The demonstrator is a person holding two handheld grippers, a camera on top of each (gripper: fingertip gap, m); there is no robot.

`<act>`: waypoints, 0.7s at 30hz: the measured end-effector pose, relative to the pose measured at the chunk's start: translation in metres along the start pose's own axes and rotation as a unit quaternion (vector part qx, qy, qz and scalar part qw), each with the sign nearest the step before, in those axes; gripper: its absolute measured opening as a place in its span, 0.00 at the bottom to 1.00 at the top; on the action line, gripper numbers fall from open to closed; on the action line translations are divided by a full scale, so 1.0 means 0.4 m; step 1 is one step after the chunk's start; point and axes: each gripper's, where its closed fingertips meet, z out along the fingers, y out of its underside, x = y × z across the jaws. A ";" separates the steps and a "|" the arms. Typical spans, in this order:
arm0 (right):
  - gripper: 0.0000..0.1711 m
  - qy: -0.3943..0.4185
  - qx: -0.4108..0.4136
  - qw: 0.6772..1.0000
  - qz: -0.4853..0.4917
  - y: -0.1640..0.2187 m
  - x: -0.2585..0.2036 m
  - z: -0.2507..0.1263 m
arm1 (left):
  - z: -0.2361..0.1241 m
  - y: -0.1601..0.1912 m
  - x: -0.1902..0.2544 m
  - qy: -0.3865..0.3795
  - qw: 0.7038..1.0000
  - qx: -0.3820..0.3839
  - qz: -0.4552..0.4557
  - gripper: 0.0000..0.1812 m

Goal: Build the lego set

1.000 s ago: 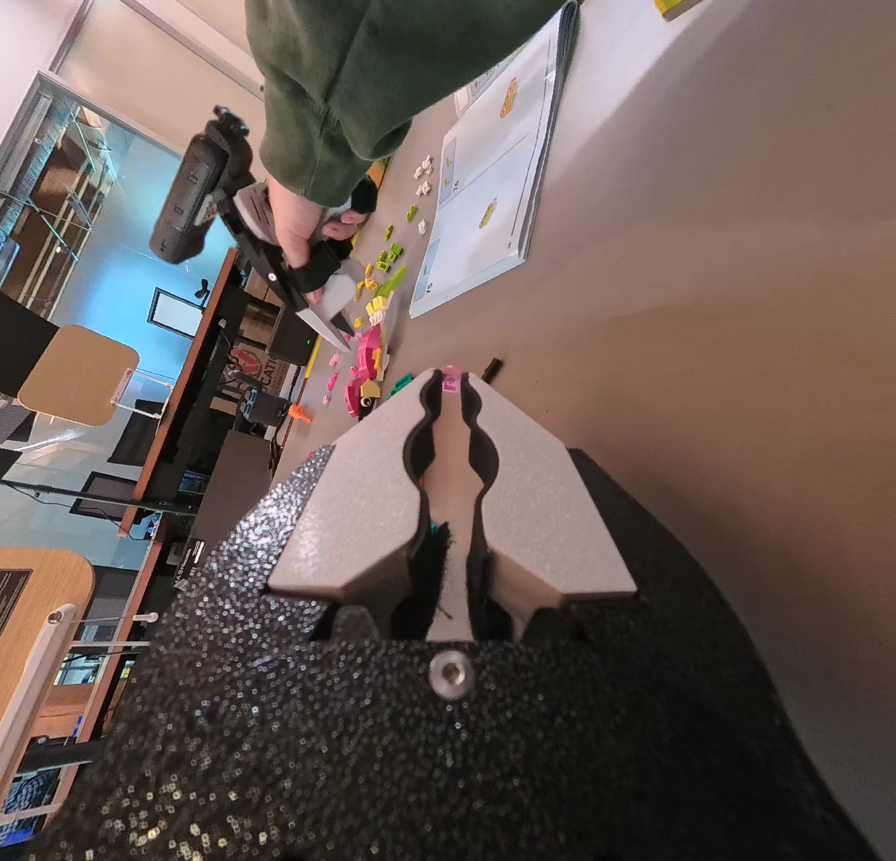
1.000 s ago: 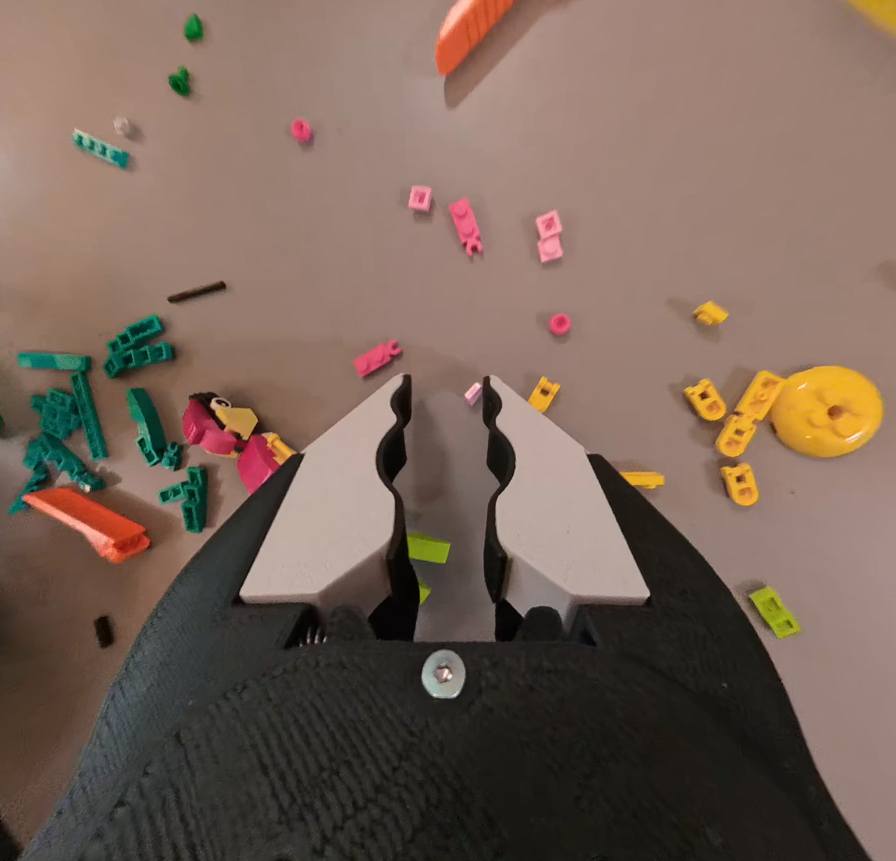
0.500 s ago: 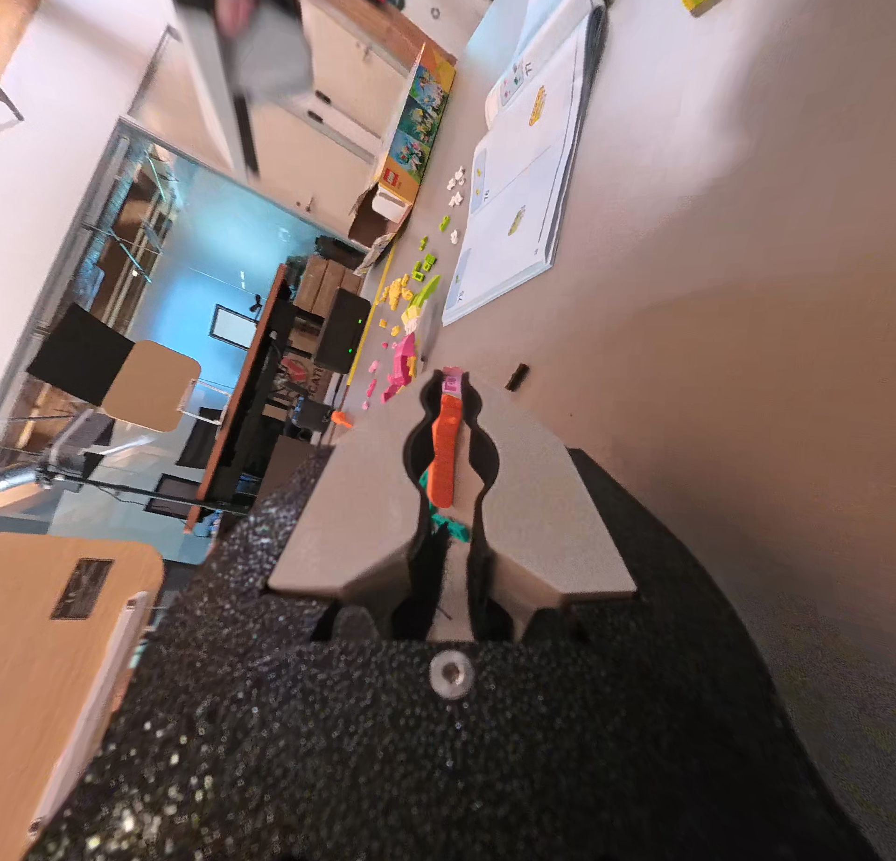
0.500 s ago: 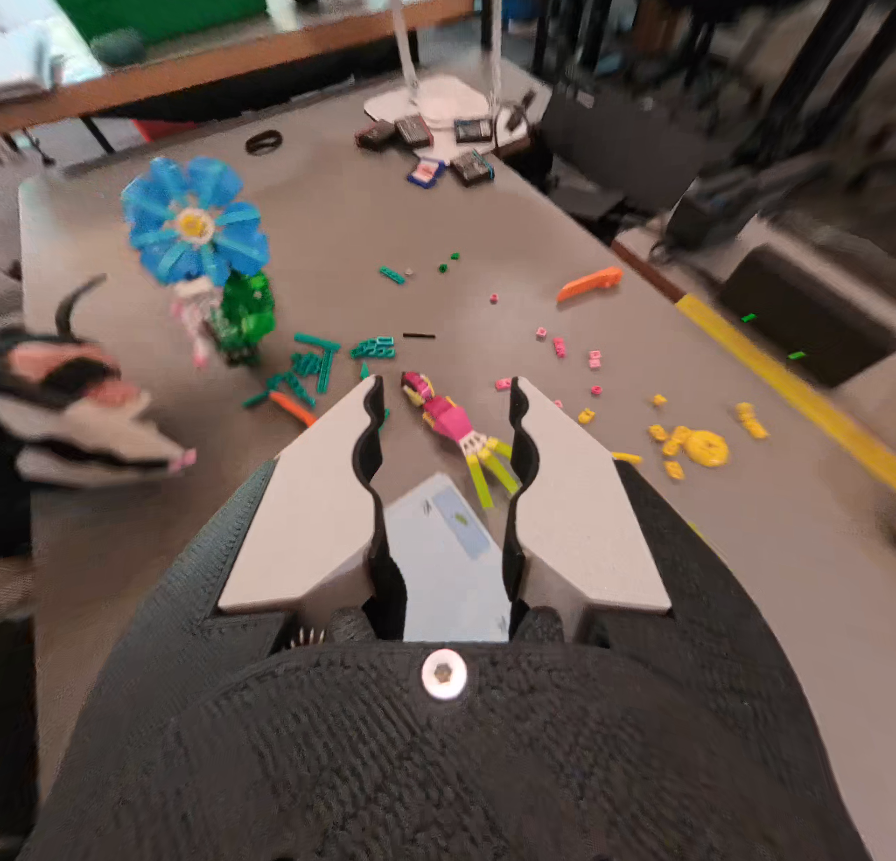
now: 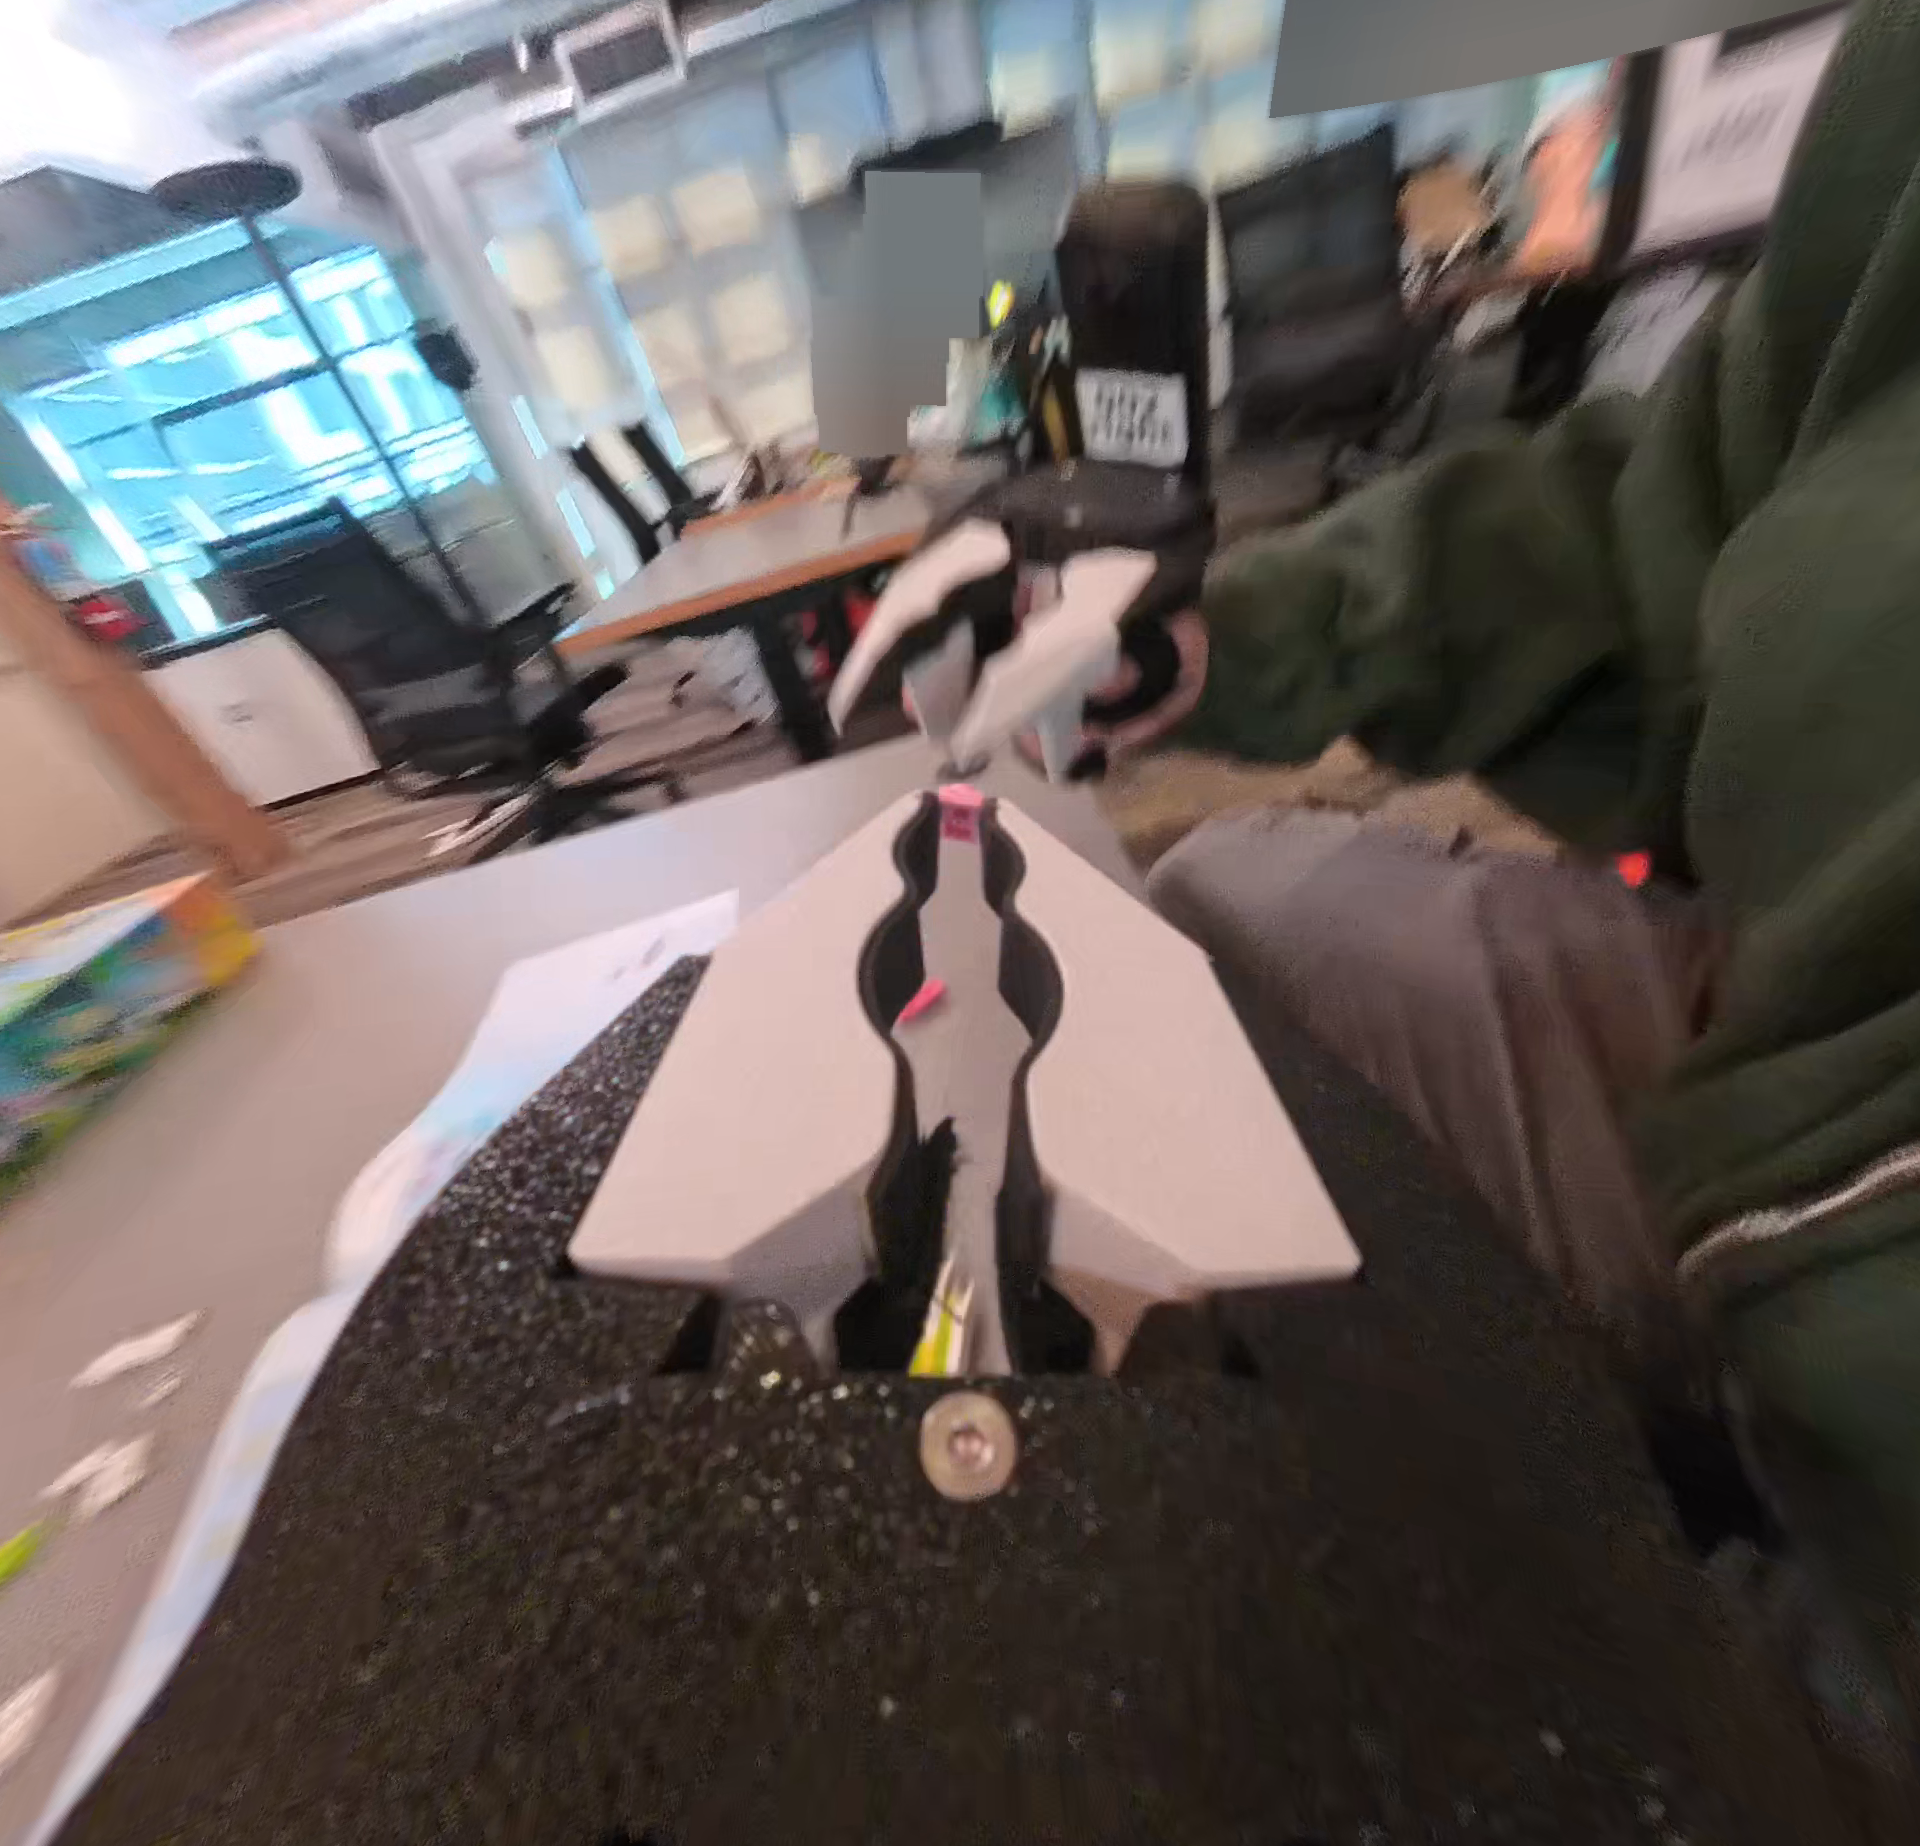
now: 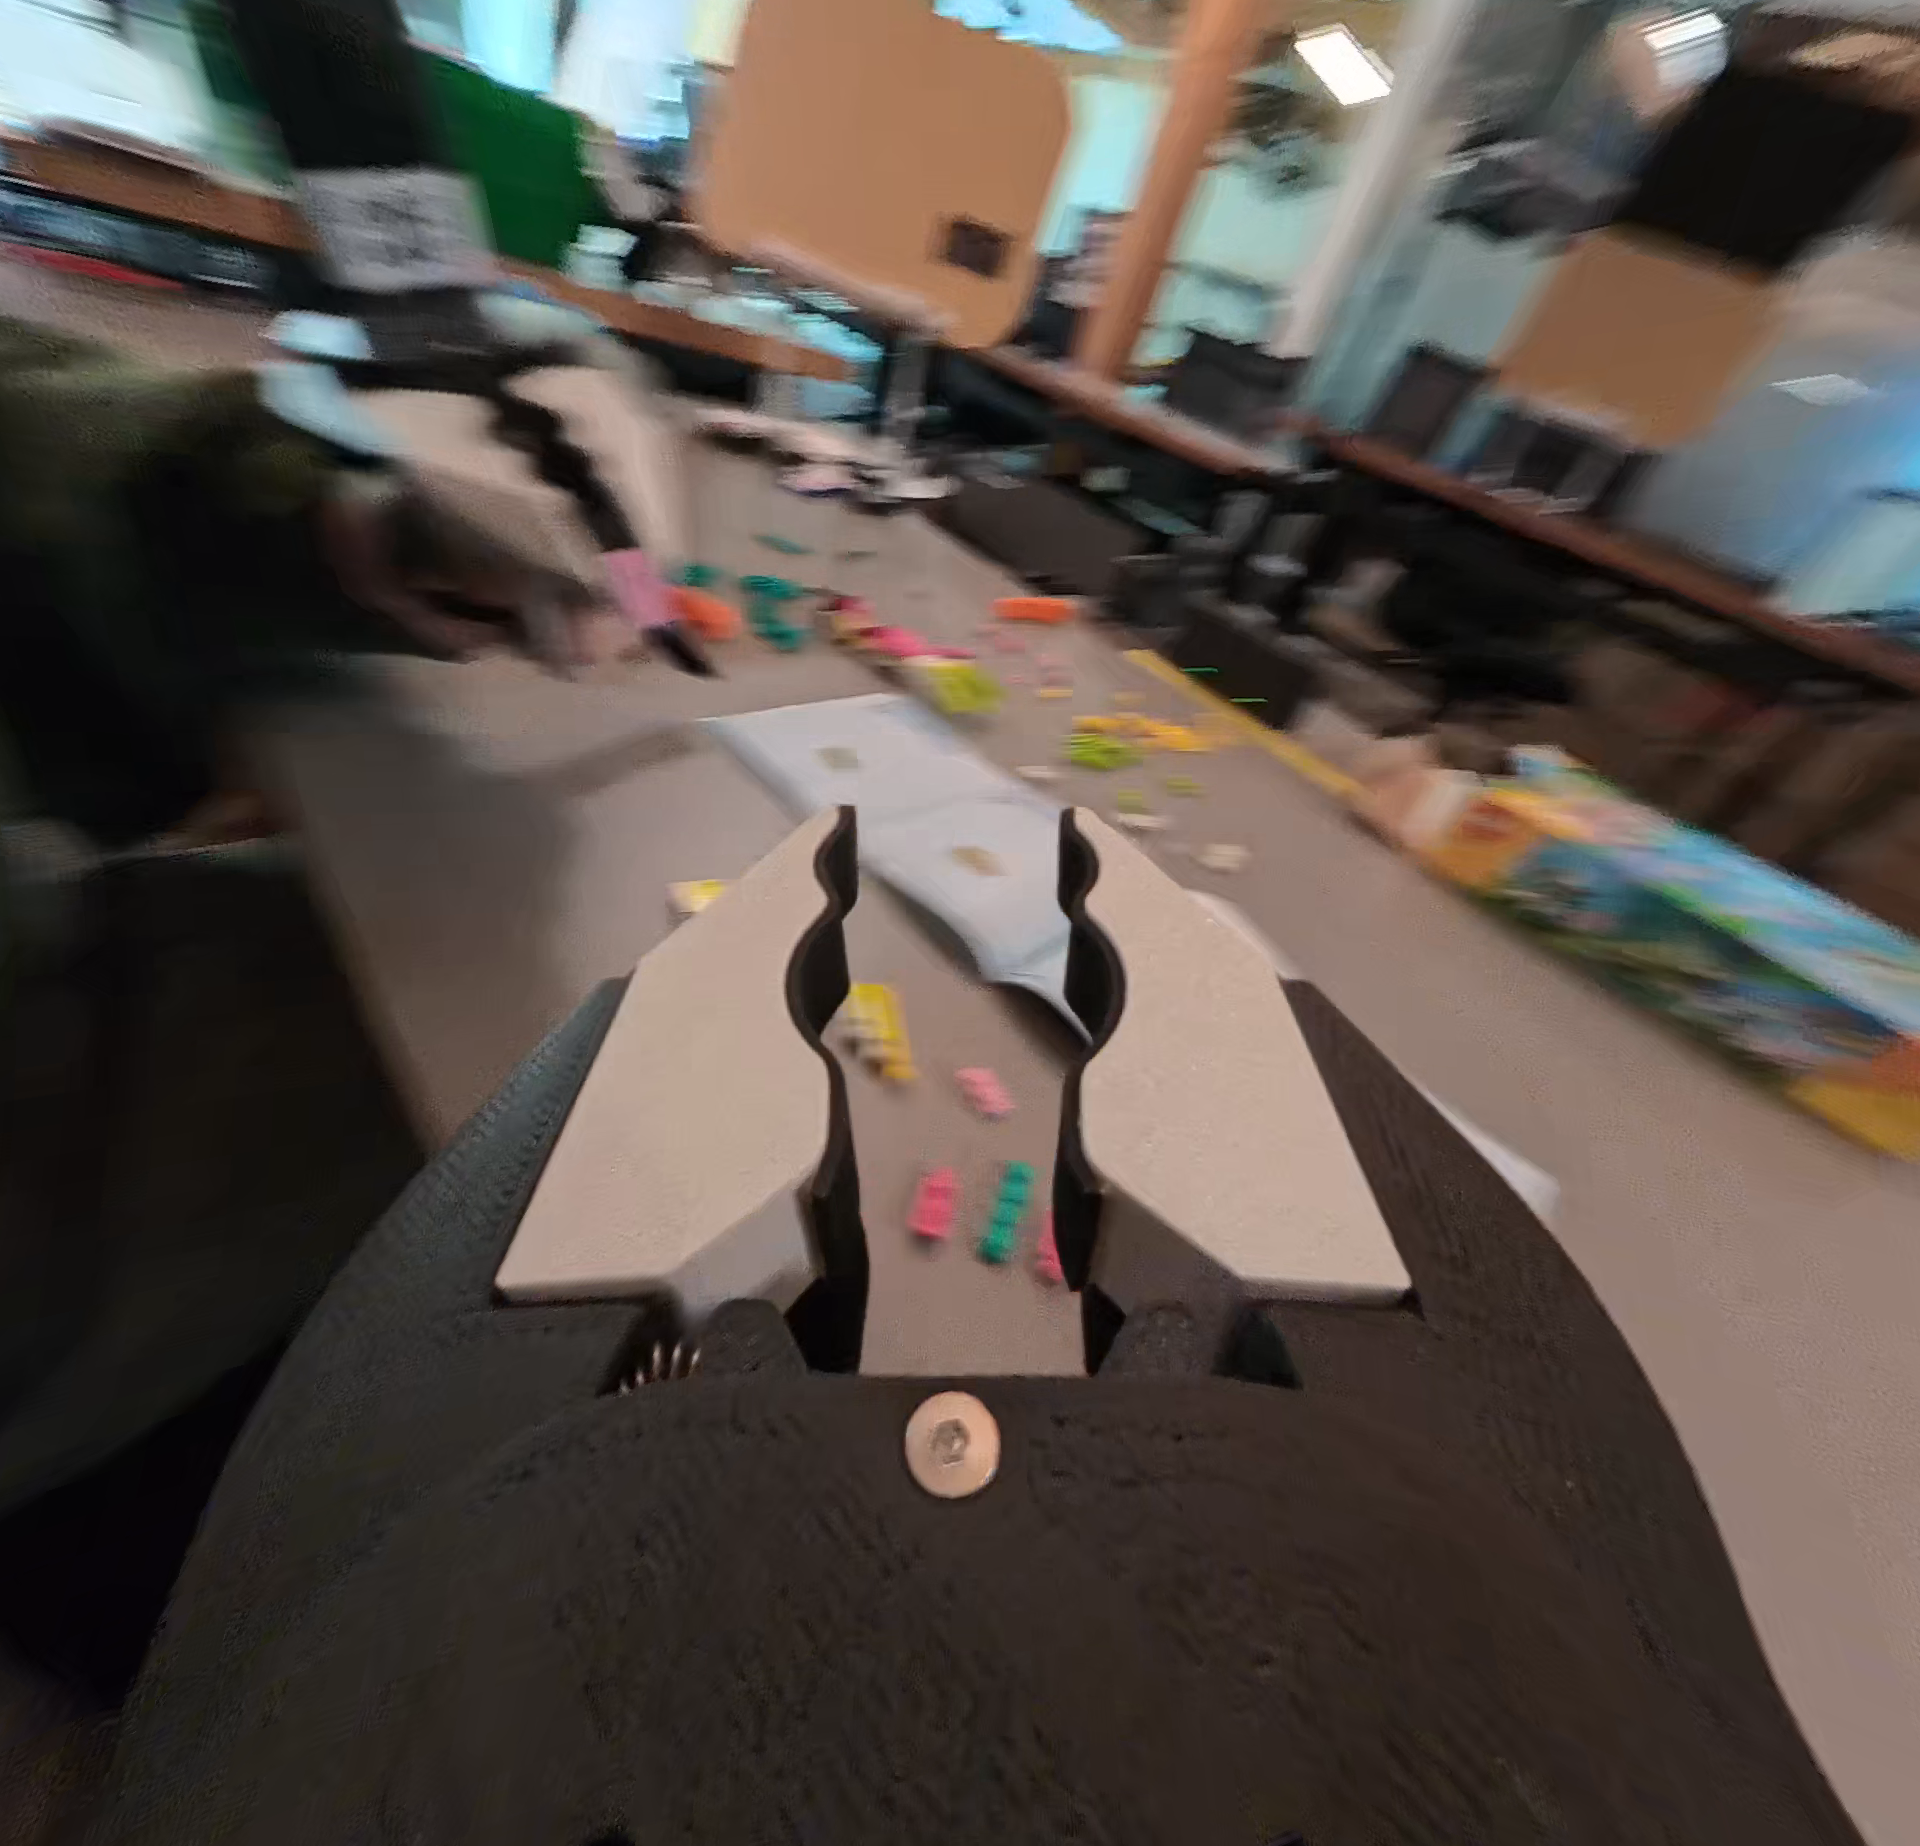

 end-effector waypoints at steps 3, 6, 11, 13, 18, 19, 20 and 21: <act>0.15 -0.089 0.004 0.996 0.018 -0.023 -0.083 0.013 | 0.053 -0.029 0.002 0.046 0.996 0.059 -0.058 0.03; 0.12 -0.107 0.013 0.994 0.027 -0.047 -0.099 0.023 | 0.092 -0.031 0.014 0.075 0.992 0.071 -0.070 0.03; 0.03 -0.108 0.024 0.993 0.040 -0.063 -0.098 0.006 | 0.133 -0.041 0.030 0.113 0.987 0.078 -0.082 0.03; 0.03 -0.099 0.022 0.994 0.046 -0.056 -0.094 -0.007 | 0.147 -0.035 0.035 0.123 0.987 0.067 -0.074 0.03; 0.04 -0.064 -0.009 0.997 0.044 -0.018 -0.091 -0.039 | 0.181 -0.007 0.053 0.144 0.986 0.038 -0.071 0.03; 0.03 -0.055 -0.018 0.998 0.040 -0.010 -0.088 -0.043 | 0.187 -0.001 0.053 0.144 0.986 0.032 -0.075 0.03; 0.03 -0.046 -0.030 0.998 0.035 -0.001 -0.084 -0.047 | 0.194 0.005 0.053 0.144 0.986 0.023 -0.082 0.03; 0.03 -0.042 -0.043 0.998 0.033 0.009 -0.081 -0.050 | 0.199 0.013 0.053 0.147 0.984 0.011 -0.096 0.03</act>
